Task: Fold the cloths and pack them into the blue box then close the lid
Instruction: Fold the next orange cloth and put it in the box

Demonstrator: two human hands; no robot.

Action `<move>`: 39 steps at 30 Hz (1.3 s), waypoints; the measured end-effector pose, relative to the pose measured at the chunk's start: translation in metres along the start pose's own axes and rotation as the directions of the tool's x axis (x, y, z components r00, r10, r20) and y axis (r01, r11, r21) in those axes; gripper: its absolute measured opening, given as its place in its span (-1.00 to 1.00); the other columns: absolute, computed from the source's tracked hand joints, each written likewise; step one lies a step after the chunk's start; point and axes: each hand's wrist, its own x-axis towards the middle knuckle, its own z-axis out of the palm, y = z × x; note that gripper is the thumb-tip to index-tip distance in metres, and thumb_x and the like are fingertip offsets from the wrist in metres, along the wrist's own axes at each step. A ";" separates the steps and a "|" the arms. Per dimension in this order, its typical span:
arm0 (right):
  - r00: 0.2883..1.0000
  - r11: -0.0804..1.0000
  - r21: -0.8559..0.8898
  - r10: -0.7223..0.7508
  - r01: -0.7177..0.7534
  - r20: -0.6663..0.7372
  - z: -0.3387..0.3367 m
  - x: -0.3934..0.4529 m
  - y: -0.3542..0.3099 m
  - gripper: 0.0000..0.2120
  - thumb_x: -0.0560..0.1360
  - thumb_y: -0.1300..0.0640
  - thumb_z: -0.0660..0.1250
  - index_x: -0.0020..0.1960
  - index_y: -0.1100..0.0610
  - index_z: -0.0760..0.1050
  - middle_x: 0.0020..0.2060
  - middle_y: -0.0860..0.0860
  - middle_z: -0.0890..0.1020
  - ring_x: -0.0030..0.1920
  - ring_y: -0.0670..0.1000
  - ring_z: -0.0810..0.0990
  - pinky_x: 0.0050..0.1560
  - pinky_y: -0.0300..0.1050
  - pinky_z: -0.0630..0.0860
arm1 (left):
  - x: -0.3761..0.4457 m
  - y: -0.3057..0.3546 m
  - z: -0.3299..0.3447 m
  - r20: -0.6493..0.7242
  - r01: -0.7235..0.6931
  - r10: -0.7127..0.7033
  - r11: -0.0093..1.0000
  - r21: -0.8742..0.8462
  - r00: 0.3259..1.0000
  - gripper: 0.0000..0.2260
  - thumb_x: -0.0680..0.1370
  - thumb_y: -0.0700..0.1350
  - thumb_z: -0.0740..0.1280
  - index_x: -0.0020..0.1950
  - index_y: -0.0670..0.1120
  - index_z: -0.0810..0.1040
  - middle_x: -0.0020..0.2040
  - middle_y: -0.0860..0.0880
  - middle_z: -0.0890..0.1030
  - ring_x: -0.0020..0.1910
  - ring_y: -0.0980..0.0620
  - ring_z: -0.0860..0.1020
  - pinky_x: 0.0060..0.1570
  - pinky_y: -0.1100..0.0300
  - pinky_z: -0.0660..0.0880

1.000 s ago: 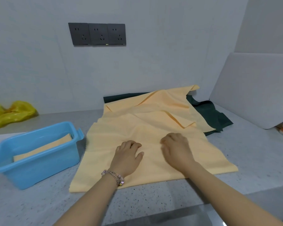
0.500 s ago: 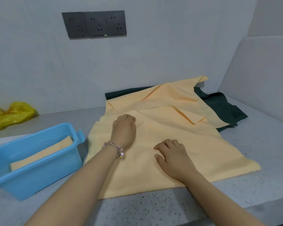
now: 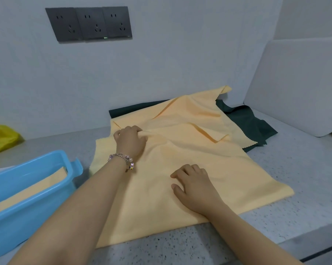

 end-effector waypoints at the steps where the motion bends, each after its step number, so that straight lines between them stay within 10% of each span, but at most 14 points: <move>1: 1.000 1.000 0.002 0.005 -0.005 0.000 0.000 0.000 0.001 -0.67 0.54 -0.10 0.13 0.25 -0.04 0.42 0.13 -0.10 0.44 0.17 -0.01 0.34 0.13 -0.13 0.20 | -0.003 0.003 -0.003 -0.048 -0.005 0.002 0.998 -0.061 0.999 -0.77 0.49 -0.03 0.33 0.12 -0.03 0.56 0.03 -0.01 0.58 0.15 -0.01 0.46 0.22 0.18 0.09; 9: 0.932 0.999 0.033 0.006 0.006 -0.364 -0.023 -0.004 -0.012 -0.55 0.47 0.03 0.29 0.35 0.06 0.41 0.24 0.06 0.49 0.20 0.16 0.45 0.19 0.05 0.30 | -0.072 0.023 -0.065 -0.045 -0.315 0.313 0.948 -0.049 0.949 -0.80 0.48 -0.07 0.41 0.10 0.00 0.60 -0.09 0.07 0.57 -0.02 0.01 0.53 0.04 0.30 0.09; 14: 0.871 0.963 -0.197 -0.251 0.182 -0.422 -0.045 -0.016 -0.022 -0.44 0.43 -0.11 0.33 0.38 0.01 0.35 0.39 0.04 0.36 0.37 0.12 0.27 0.34 0.11 0.17 | -0.144 0.022 -0.085 0.084 -0.476 0.475 0.880 -0.010 0.876 -0.78 0.44 -0.01 0.43 0.08 0.06 0.64 -0.07 0.09 0.62 -0.04 0.09 0.55 0.04 0.21 0.18; 21: 0.912 0.960 -0.131 -0.278 0.249 -0.301 -0.054 -0.052 -0.010 -0.71 0.25 0.10 0.58 -0.04 0.02 0.66 0.00 -0.06 0.67 0.13 0.16 0.57 0.22 0.01 0.18 | -0.210 0.004 -0.076 0.189 -0.301 0.343 0.928 -0.219 0.920 -0.88 0.46 -0.07 0.43 -0.03 0.08 0.69 -0.15 0.13 0.61 -0.18 0.27 0.43 0.08 0.20 0.33; 27: 0.916 0.955 -0.191 -0.276 0.227 -0.292 -0.052 -0.056 -0.002 -0.52 0.31 0.04 0.54 0.21 0.02 0.54 0.19 0.03 0.58 0.21 0.12 0.44 0.17 -0.03 0.20 | -0.219 0.001 -0.073 0.221 -0.212 0.277 0.937 -0.277 0.935 -0.89 0.47 -0.04 0.42 -0.04 0.12 0.69 -0.17 0.17 0.55 -0.10 0.22 0.43 0.09 0.20 0.34; 34: 0.879 0.938 -0.162 -0.344 0.306 -0.331 -0.056 -0.049 0.001 -0.78 0.22 0.18 0.60 -0.16 0.02 0.70 -0.01 -0.01 0.69 0.07 0.14 0.62 0.08 -0.02 0.29 | -0.223 0.003 -0.071 0.293 -0.043 0.176 0.911 -0.410 0.940 -0.90 0.47 -0.01 0.41 -0.04 0.14 0.68 0.02 0.26 0.52 0.11 0.32 0.39 0.06 0.57 0.26; 39: 0.874 0.934 -0.184 -0.352 0.306 -0.334 -0.067 -0.051 0.011 -0.82 0.24 0.19 0.59 -0.18 0.02 0.70 -0.04 0.02 0.70 0.09 0.13 0.62 0.09 -0.04 0.32 | -0.223 0.012 -0.068 0.270 -0.096 0.197 0.933 -0.347 0.942 -0.86 0.50 0.01 0.39 0.03 0.14 0.67 0.11 0.22 0.52 0.14 0.29 0.36 0.18 0.36 0.32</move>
